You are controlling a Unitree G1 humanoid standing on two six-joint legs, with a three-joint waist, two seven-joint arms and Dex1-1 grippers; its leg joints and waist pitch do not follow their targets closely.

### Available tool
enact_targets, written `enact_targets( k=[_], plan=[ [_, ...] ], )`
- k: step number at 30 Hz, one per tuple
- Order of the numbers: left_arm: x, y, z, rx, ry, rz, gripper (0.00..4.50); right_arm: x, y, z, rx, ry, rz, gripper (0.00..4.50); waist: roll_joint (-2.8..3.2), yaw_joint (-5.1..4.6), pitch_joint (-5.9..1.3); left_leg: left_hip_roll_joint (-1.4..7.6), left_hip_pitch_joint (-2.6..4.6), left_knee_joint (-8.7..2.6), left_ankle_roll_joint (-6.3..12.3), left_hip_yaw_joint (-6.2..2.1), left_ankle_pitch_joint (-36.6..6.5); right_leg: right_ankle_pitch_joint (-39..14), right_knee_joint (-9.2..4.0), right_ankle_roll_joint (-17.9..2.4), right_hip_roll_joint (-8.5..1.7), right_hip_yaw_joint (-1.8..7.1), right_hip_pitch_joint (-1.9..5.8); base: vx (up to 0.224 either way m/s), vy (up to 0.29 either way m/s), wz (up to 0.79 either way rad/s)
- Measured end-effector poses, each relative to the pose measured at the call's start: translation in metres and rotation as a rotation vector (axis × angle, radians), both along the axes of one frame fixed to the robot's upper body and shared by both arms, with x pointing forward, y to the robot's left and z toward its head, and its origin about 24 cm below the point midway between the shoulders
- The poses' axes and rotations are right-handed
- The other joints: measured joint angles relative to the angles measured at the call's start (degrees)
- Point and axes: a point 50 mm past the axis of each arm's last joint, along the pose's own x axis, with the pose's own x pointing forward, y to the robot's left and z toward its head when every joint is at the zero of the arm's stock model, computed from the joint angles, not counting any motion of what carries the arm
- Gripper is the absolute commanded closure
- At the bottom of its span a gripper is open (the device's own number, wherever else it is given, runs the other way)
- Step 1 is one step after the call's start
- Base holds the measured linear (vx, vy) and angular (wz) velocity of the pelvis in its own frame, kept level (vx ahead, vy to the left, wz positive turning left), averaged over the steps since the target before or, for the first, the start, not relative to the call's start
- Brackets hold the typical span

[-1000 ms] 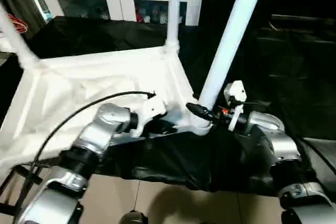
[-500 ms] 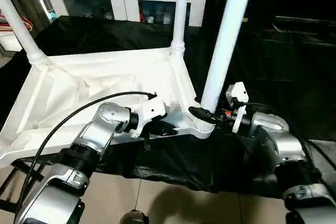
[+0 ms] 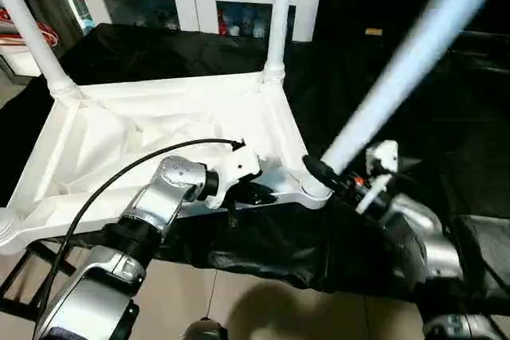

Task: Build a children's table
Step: Insert table leg to table base

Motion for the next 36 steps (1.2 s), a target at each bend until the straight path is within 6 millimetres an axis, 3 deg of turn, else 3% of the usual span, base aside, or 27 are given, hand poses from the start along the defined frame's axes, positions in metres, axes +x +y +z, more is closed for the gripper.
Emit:
enact_targets(
  k=[6, 12, 20, 31, 36],
  plan=[
    [0.000, -0.003, -0.001, -0.001, -0.002, -0.008, 4.50, -0.005, 0.000, -0.001, -0.007, -0.011, -0.026, 2.56, 0.16, 0.64, -0.07, 0.01, 0.01, 0.00, 0.00, 0.00, 0.00, 0.00, -0.02, 0.01, -0.01, -0.01, 0.01, 0.000, 0.000, 0.00],
    [0.000, -0.003, -0.001, 0.000, -0.008, -0.015, 4.50, -0.004, 0.002, 0.003, -0.101, -0.030, 0.017, 2.56, 0.20, 0.69, -0.09, 0.01, 0.02, -0.01, 0.00, 0.00, 0.00, -0.01, -0.02, 0.02, 0.00, -0.01, 0.01, 0.000, 0.000, 0.00],
    [0.000, 0.001, -0.001, 0.007, -0.002, -0.030, 4.50, 0.003, 0.000, 0.014, -0.250, -0.045, 0.208, 2.56, 0.12, 0.54, -0.12, 0.02, 0.03, -0.02, 0.01, 0.00, -0.01, -0.03, -0.02, 0.04, 0.00, -0.02, 0.02, 0.000, 0.000, 0.00],
    [-0.003, 0.008, 0.000, 0.030, 0.008, -0.094, 4.50, 0.001, 0.004, 0.015, -0.300, -0.057, 0.369, 2.56, 0.04, 0.54, -0.15, 0.04, 0.11, -0.05, 0.00, -0.01, -0.01, -0.05, -0.07, 0.07, 0.02, -0.03, 0.09, 0.000, 0.000, 0.00],
    [-0.005, 0.020, 0.001, 0.041, 0.052, -0.158, 4.50, -0.005, 0.011, 0.015, -0.316, -0.090, 0.497, 2.56, 0.00, 0.04, -0.17, 0.04, 0.12, -0.17, 0.00, -0.01, -0.02, -0.07, -0.12, 0.10, 0.03, -0.04, 0.09, 0.000, 0.000, 0.00]
  ],
)
